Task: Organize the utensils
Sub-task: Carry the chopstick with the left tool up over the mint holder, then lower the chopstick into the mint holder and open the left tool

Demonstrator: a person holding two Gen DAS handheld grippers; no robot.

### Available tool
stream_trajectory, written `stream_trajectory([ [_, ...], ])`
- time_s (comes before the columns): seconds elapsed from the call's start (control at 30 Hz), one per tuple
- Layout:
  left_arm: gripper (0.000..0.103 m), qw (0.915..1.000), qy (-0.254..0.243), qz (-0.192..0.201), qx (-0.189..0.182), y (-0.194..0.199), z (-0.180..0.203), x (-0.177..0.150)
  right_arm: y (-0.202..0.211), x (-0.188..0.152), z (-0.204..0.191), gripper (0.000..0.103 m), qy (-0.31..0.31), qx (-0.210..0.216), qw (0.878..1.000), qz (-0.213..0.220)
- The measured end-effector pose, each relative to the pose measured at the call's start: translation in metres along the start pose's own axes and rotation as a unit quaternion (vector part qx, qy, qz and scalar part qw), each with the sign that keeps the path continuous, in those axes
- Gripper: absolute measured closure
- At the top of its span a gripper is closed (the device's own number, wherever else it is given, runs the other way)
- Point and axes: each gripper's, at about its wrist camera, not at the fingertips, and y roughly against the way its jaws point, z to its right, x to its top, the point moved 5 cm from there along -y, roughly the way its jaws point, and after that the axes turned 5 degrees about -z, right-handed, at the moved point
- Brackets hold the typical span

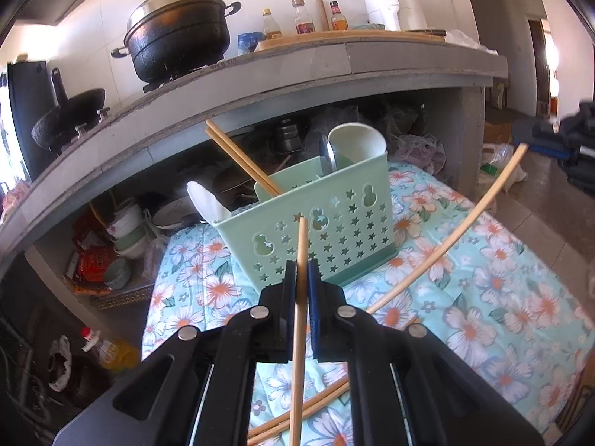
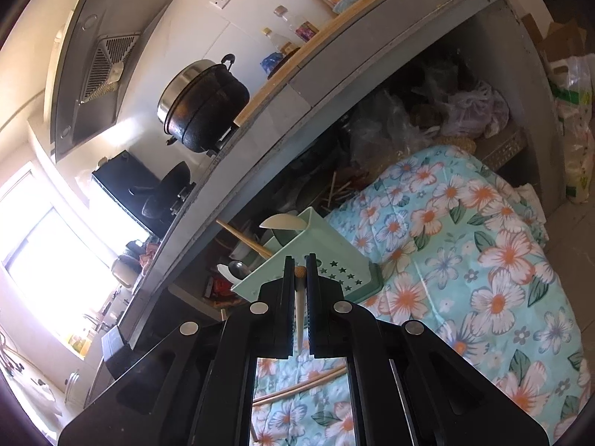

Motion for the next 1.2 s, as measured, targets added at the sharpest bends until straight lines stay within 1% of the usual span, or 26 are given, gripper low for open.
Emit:
stream_trajectory([
  [0.13,0.097,0.9975,0.046,-0.007,-0.053,0.003,-0.013,0.007,0.008,0.002,-0.005,0.099,0.019,-0.01,1.0,0.012],
  [0.2,0.097,0.9934,0.076,-0.005,-0.087,0.007,-0.023,0.013,0.015,0.004,-0.008,0.099,0.031,-0.016,0.999,0.023],
  [0.3,0.097,0.9875,0.107,0.003,-0.115,0.014,-0.038,0.023,0.022,0.007,-0.008,0.099,0.037,-0.017,0.999,0.033],
  [0.37,0.097,0.9843,0.123,0.016,-0.125,0.021,-0.048,0.034,0.026,0.009,-0.007,0.099,0.037,-0.019,0.998,0.038],
  [0.43,0.097,0.9807,0.134,0.04,-0.137,0.032,-0.056,0.049,0.029,0.01,-0.006,0.099,0.038,-0.021,0.998,0.042],
  [0.53,0.097,0.9711,0.149,0.101,-0.157,0.057,-0.069,0.081,0.032,0.012,-0.004,0.099,0.035,-0.022,0.998,0.047],
  [0.6,0.097,0.9649,0.155,0.146,-0.153,0.072,-0.076,0.104,0.033,0.013,-0.003,0.099,0.033,-0.021,0.998,0.049],
  [0.7,0.097,0.9584,0.147,0.206,-0.133,0.085,-0.081,0.137,0.034,0.012,-0.003,0.099,0.031,-0.019,0.998,0.049],
  [0.8,0.097,0.9545,0.143,0.231,-0.122,0.084,-0.083,0.162,0.036,0.012,-0.005,0.099,0.033,-0.019,0.998,0.047],
  [0.93,0.097,0.9519,0.144,0.252,-0.098,0.072,-0.086,0.181,0.037,0.012,-0.008,0.099,0.036,-0.018,0.998,0.046],
  [1.0,0.097,0.9533,0.147,0.25,-0.084,0.056,-0.085,0.185,0.036,0.011,-0.007,0.099,0.036,-0.018,0.998,0.044],
  [1.07,0.097,0.9539,0.162,0.238,-0.085,0.035,-0.086,0.18,0.036,0.011,-0.008,0.099,0.035,-0.017,0.998,0.043],
  [1.2,0.097,0.9578,0.175,0.218,-0.068,-0.007,-0.084,0.158,0.034,0.011,-0.006,0.099,0.032,-0.019,0.999,0.039],
])
